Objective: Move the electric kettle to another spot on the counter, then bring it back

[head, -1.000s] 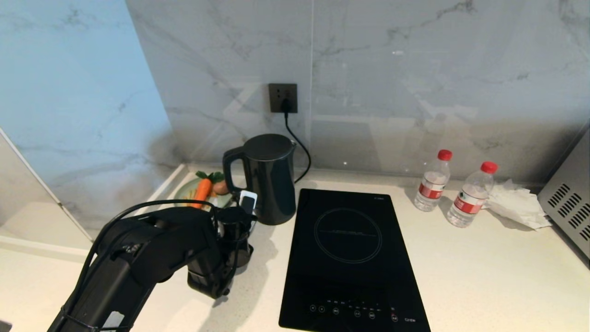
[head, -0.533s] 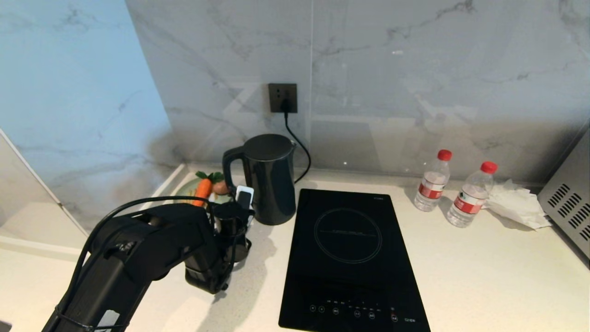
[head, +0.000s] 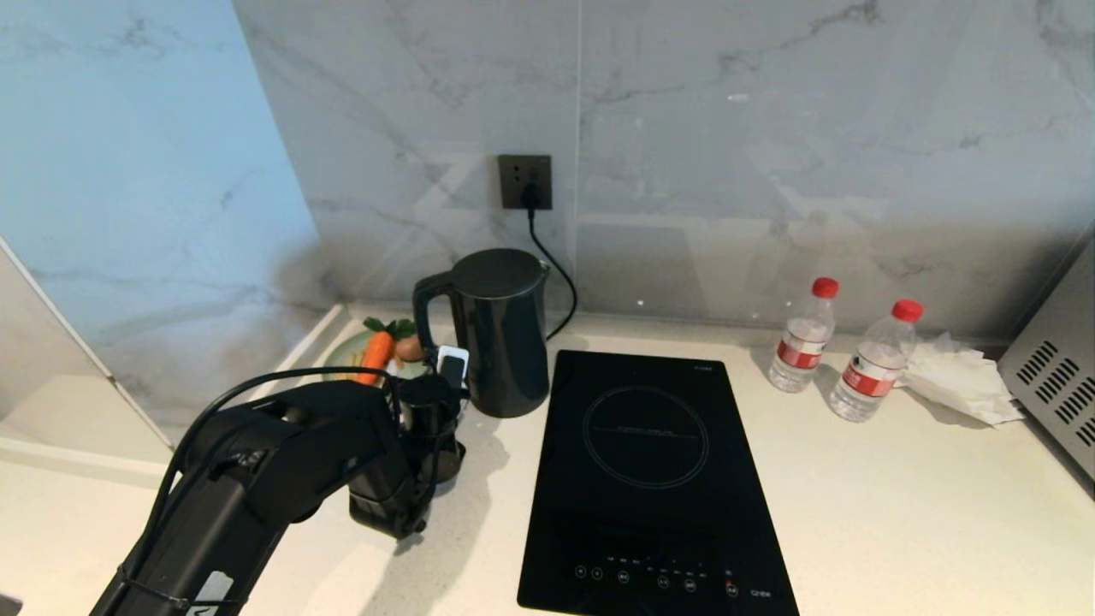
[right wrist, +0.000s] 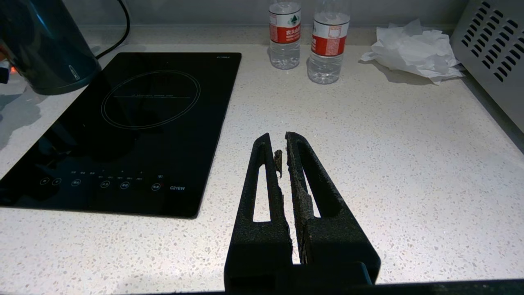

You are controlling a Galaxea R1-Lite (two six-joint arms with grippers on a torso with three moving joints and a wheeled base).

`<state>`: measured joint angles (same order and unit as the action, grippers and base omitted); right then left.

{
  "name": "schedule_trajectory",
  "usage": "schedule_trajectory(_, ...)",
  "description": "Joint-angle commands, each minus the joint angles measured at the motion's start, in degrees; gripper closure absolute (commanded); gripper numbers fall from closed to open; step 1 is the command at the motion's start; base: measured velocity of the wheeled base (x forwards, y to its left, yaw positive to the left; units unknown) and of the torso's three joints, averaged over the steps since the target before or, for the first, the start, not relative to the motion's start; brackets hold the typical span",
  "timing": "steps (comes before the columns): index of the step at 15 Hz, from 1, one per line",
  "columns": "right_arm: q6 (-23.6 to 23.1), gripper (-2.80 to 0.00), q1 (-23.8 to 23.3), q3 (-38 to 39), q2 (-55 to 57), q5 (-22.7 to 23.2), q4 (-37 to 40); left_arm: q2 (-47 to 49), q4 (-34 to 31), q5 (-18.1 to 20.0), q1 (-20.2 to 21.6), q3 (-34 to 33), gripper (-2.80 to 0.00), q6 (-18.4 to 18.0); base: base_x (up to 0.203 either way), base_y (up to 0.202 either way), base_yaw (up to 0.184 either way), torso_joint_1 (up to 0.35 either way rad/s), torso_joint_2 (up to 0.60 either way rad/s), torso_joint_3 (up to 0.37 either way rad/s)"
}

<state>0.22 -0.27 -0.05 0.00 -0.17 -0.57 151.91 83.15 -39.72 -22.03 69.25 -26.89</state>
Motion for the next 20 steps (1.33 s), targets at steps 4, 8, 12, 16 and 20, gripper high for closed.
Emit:
schedule_trajectory(4, 0.0, 0.0, 0.0, 0.0, 0.0, 0.0, 0.0, -1.7, 0.3, -0.2, 2.2, 0.2, -2.8, -0.2, 0.0, 0.0, 0.0, 0.0, 0.0, 0.0)
schedule_trajectory(8, 0.0, 0.0, 0.0, 0.0, 0.0, 0.0, 0.0, -2.9, 0.3, 0.9, 4.9, -0.2, -2.8, -0.3, 0.0, 0.0, 0.0, 0.0, 0.0, 0.0)
schedule_trajectory(12, 0.0, 0.0, 0.0, 0.0, 0.0, 0.0, 0.0, -2.9, 0.8, 4.3, 4.3, -4.8, -2.8, -0.3, 0.0, 0.0, 0.0, 0.0, 0.0, 0.0)
schedule_trajectory(16, 0.0, 0.0, 0.0, 0.0, 0.0, 0.0, 0.0, -3.2, 1.7, 6.3, 3.9, -7.4, -2.8, -2.2, 0.0, 0.0, 0.0, 0.0, 0.0, 0.0)
schedule_trajectory(20, 0.0, 0.0, 0.0, 0.0, 0.0, 0.0, 0.0, -2.5, 2.5, 6.0, 0.8, -8.1, -2.8, -3.6, 0.0, 0.0, 0.0, 0.0, 0.0, 0.0)
